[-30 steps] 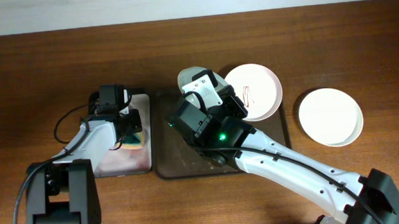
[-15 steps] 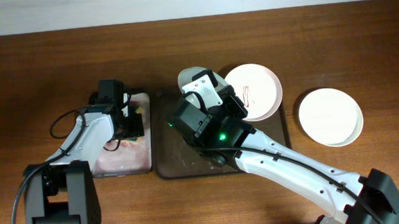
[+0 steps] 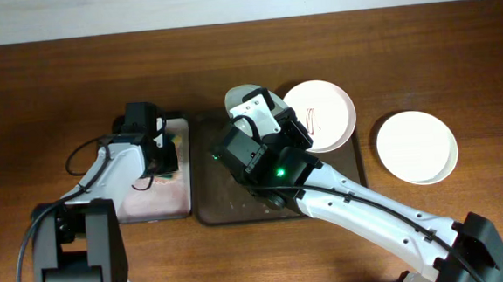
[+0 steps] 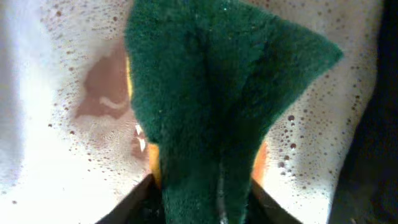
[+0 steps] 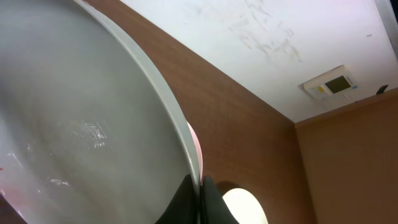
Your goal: Clean dirty plates on tray and stack at the side
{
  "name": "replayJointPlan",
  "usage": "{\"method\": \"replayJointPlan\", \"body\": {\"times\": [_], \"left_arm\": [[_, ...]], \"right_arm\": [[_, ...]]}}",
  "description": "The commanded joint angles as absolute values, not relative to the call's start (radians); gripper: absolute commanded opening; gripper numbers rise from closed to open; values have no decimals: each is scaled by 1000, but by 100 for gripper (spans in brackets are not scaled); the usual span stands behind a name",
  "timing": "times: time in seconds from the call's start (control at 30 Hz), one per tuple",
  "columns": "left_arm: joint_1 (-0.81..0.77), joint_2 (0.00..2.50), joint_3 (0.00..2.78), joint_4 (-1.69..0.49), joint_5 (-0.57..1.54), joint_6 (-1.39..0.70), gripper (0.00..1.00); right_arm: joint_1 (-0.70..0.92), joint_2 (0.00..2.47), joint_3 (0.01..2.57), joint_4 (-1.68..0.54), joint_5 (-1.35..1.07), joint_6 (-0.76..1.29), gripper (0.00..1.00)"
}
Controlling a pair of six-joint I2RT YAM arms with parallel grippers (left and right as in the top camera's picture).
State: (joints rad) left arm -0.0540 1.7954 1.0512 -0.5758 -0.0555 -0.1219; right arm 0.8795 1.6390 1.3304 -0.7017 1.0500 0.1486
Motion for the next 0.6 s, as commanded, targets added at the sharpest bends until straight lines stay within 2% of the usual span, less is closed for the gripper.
{"method": "replayJointPlan", "body": {"times": [0.0, 0.03, 0.33, 0.37, 0.4, 0.43, 0.57], "left_arm": [[-51, 1832, 1026, -604, -56, -118, 6], [-51, 1832, 1026, -608, -56, -118, 0], [-51, 1726, 1044, -669, -56, -118, 0], [-51, 1697, 1044, -677, -54, -118, 34], [-51, 1679, 1044, -683, -42, -118, 56], [-51, 1662, 1044, -686, -28, -118, 62], [-51, 1651, 1044, -696, -21, -118, 73]], "right_arm": [[875, 1617, 1328, -702, 1081, 150, 4], [875, 1617, 1328, -702, 1081, 150, 4], [875, 1617, 1328, -703, 1081, 150, 4], [875, 1617, 1328, -703, 1081, 150, 4], [875, 1617, 1328, -703, 1081, 150, 4], [875, 1617, 1328, -702, 1081, 150, 4], [875, 1617, 1328, -702, 1085, 150, 4]]}}
